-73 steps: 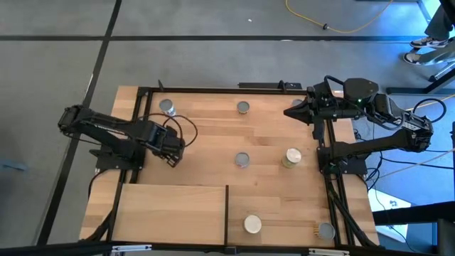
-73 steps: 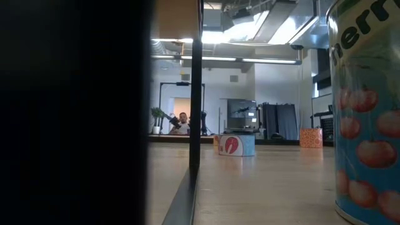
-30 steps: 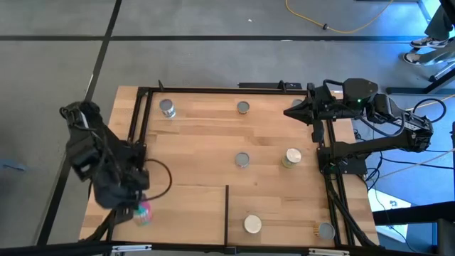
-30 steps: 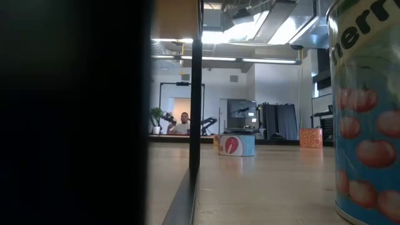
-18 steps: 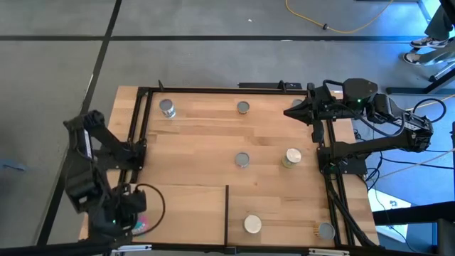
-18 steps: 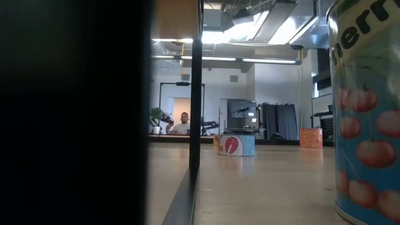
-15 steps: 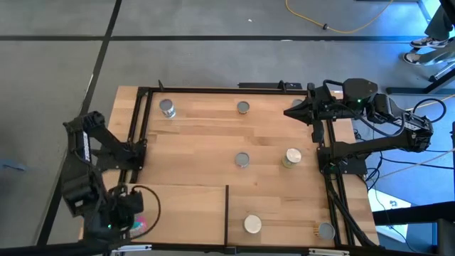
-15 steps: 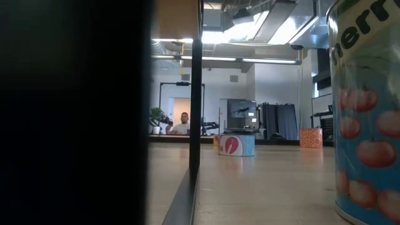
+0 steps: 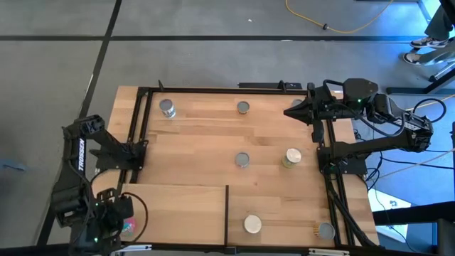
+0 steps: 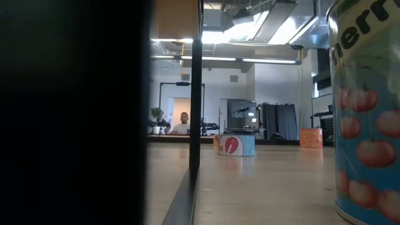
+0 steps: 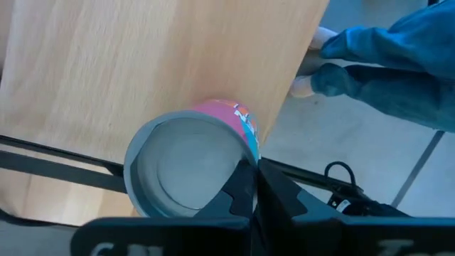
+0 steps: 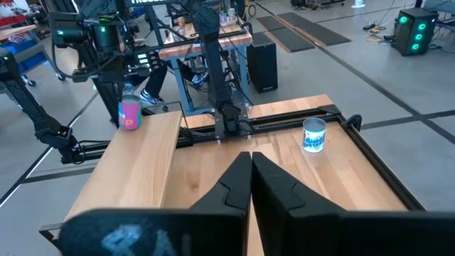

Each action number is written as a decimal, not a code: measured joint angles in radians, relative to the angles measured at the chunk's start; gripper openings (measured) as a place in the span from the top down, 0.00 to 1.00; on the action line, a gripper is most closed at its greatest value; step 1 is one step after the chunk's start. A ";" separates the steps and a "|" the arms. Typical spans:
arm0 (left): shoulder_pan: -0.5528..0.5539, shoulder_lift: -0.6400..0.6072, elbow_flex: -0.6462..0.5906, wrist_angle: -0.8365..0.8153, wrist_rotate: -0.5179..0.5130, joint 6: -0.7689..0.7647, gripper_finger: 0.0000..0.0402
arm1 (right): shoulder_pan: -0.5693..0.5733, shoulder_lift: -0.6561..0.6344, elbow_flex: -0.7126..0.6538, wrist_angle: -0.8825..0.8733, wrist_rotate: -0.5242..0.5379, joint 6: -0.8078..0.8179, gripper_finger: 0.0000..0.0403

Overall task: Pick and place cans onto a shelf
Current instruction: Put the canned chicken soup on the shelf, then put the canned mixed fruits on the shelf

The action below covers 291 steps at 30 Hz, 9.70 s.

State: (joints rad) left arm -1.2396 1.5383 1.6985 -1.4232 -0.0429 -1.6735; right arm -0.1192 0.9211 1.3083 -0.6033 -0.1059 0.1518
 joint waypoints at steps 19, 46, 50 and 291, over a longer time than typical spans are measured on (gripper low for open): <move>0.000 0.035 -0.011 0.019 0.004 0.018 0.94 | 0.000 0.000 0.000 0.000 0.000 0.003 0.96; 0.003 0.031 -0.010 0.054 0.053 0.001 0.93 | 0.000 0.000 0.000 -0.001 -0.001 0.004 0.96; 0.011 0.030 0.041 0.045 0.014 0.004 0.93 | 0.000 0.000 0.000 -0.001 -0.002 0.004 0.96; 1.927 -0.007 -0.723 0.448 -0.396 1.397 0.86 | -0.142 0.753 0.967 -0.510 -0.097 -0.314 0.96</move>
State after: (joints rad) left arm 0.6872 1.5311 0.9754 -0.9755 -0.4392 -0.2768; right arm -0.2615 1.6737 2.2753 -1.1133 -0.2024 -0.1623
